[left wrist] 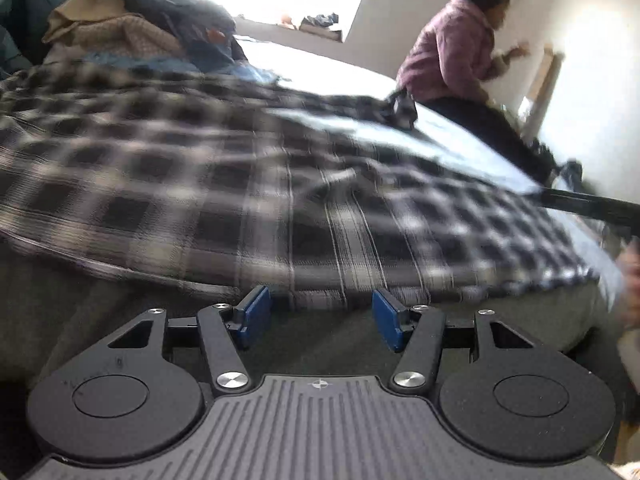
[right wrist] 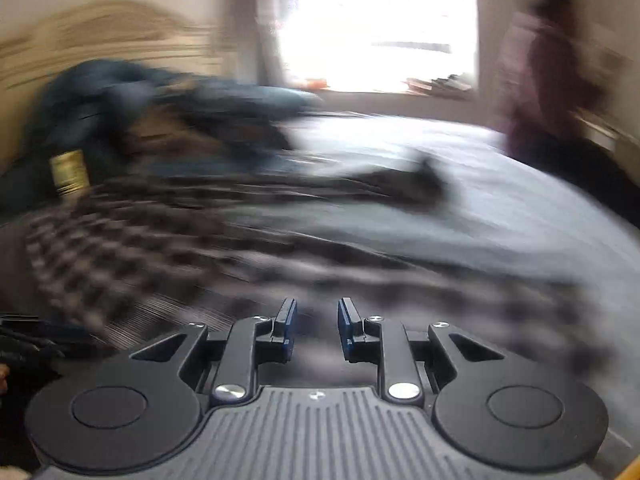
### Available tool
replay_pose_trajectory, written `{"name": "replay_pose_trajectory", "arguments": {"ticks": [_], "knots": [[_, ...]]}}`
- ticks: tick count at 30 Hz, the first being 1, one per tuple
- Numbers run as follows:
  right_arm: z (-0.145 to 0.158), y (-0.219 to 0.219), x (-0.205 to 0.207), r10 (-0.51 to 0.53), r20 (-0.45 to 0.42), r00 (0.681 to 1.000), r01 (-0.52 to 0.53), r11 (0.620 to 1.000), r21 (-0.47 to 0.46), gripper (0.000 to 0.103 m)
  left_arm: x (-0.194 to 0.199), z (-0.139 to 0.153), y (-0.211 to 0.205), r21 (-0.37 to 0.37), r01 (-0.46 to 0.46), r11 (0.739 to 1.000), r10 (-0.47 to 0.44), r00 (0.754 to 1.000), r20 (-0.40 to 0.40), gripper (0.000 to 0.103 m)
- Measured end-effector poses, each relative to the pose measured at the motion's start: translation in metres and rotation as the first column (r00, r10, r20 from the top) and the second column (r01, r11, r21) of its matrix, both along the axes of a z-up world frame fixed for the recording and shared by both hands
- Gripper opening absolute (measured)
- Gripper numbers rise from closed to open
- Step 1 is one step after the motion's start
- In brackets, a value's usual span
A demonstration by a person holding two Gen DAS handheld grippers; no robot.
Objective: Fold clothes
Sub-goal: 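Release the plaid shirt with the right gripper and smooth it with both grippers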
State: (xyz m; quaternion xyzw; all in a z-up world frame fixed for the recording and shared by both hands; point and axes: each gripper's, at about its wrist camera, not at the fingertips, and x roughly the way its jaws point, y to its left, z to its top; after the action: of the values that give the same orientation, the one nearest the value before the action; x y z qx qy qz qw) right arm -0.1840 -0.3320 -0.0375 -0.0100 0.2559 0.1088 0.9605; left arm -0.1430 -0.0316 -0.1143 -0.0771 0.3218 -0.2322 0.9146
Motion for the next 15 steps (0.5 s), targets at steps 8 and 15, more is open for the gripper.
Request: {"name": "replay_pose_trajectory", "arguments": {"ticks": [8,15], "knots": [[-0.057,0.031,0.049,0.094,-0.105,0.990,-0.105,0.989,-0.103,0.019,0.032,0.004,0.016,-0.045,-0.073,0.996,0.075,0.997,0.034,0.057],[-0.034,-0.139,-0.024,-0.393,-0.168,0.904,0.386,0.920,-0.073,0.020,0.051,-0.002,0.027,-0.102,-0.062,0.993,0.065,0.997,0.029,0.057]]}}
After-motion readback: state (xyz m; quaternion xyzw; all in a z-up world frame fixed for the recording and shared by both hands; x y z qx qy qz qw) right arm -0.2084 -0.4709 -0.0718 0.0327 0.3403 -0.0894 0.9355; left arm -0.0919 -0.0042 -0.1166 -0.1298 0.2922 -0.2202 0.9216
